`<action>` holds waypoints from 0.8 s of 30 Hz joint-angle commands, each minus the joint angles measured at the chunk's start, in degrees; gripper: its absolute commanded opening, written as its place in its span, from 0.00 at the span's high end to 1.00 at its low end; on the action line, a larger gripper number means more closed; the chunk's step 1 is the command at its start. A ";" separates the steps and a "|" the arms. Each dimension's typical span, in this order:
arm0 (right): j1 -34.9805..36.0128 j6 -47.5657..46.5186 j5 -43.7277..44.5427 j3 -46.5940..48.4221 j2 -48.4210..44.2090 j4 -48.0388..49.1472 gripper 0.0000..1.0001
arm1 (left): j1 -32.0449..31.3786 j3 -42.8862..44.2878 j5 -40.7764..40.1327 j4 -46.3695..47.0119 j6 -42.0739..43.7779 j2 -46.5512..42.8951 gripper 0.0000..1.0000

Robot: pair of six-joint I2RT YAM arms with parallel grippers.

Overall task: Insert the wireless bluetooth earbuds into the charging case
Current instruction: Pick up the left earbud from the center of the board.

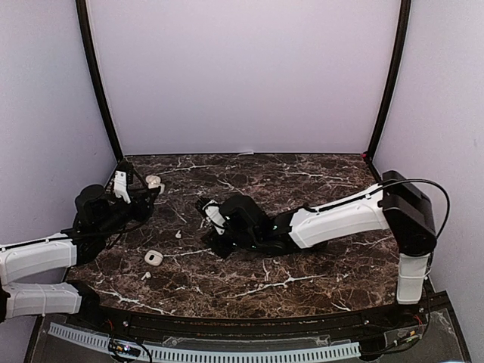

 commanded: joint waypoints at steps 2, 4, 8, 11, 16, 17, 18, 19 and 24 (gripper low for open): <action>1.87 6.46 8.90 9.18 8.36 1.33 0.52 | 0.64 -0.63 -3.78 -3.14 -4.31 -1.44 1.00; 2.31 7.22 10.07 11.79 11.31 1.27 0.50 | 0.62 -0.99 -4.09 -3.07 -4.88 -1.87 1.00; 3.42 4.71 6.03 16.61 15.65 1.34 0.50 | 0.67 -1.62 -5.63 -2.89 -6.37 -2.78 1.00; 6.90 -2.98 4.13 15.52 15.84 5.31 0.51 | 0.68 -2.34 -5.64 -2.12 -6.73 -3.08 1.00; 9.79 -11.75 -8.22 12.60 15.80 10.79 0.51 | 0.71 -3.11 -6.48 -0.73 -8.55 -2.29 1.00; 9.82 -12.19 -10.38 12.04 15.91 11.95 0.52 | 0.69 -2.43 -6.53 -1.58 -9.23 -1.78 1.00; 9.82 -12.74 -12.65 11.52 16.14 12.98 0.53 | 0.73 -1.71 -6.22 -2.48 -9.58 -1.21 1.00; 9.86 -13.31 -14.42 11.21 16.51 13.97 0.53 | 0.71 -0.83 -5.48 -3.35 -9.62 -0.64 1.00; 9.86 -14.65 -16.99 14.45 20.83 14.71 0.55 | 0.71 0.44 -3.24 -3.91 -9.94 0.52 1.00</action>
